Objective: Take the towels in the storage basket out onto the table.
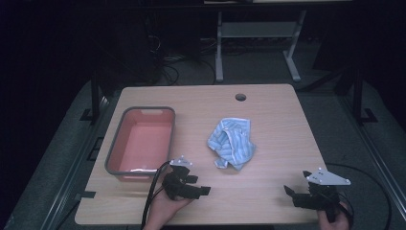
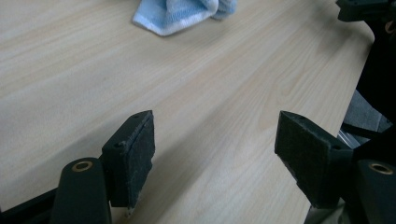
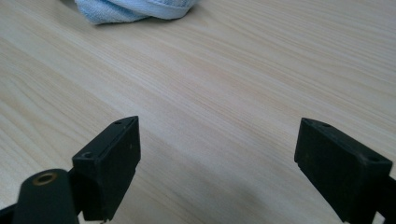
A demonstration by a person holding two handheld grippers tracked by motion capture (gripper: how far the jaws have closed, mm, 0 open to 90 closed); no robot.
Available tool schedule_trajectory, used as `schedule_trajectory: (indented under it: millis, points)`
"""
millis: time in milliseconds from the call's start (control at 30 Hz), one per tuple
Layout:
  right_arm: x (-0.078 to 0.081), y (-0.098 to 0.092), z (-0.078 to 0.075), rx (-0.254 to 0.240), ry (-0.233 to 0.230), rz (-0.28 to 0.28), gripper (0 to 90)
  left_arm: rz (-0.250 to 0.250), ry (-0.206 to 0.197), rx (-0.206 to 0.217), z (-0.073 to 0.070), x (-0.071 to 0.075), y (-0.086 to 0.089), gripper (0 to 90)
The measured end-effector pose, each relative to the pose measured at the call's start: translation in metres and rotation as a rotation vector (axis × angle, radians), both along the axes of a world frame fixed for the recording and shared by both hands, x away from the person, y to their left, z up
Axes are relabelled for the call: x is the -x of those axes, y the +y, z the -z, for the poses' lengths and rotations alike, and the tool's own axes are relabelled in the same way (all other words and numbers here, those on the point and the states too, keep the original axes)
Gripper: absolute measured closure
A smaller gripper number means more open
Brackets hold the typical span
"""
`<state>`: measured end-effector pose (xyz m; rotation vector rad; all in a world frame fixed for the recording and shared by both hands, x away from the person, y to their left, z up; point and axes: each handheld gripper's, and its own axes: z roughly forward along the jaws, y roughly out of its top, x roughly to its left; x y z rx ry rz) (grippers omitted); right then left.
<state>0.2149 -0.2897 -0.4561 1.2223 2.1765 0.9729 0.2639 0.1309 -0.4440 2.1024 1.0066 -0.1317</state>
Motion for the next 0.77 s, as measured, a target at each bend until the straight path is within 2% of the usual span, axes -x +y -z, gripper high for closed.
schedule_trajectory:
  millis: [300,433,567,667,767]
  points:
    - [-0.001,0.003,0.001,0.007,0.004,-0.006,13.8,0.000,-0.001,0.010,0.001,0.008,0.008,28.3]
    - [-0.001,0.003,0.001,0.011,0.006,-0.012,13.8,0.011,-0.010,0.003,0.003,0.013,0.010,28.4]
    - [-0.001,0.004,0.001,0.003,0.006,-0.025,13.8,0.020,-0.030,-0.001,0.004,0.021,0.013,28.3]
    - [-0.002,0.005,0.000,0.004,0.006,-0.037,13.8,0.018,-0.061,0.013,0.001,0.023,0.015,28.4]
    - [-0.003,0.005,0.000,0.004,0.005,-0.049,13.8,0.010,-0.084,0.006,0.000,0.024,0.015,28.3]
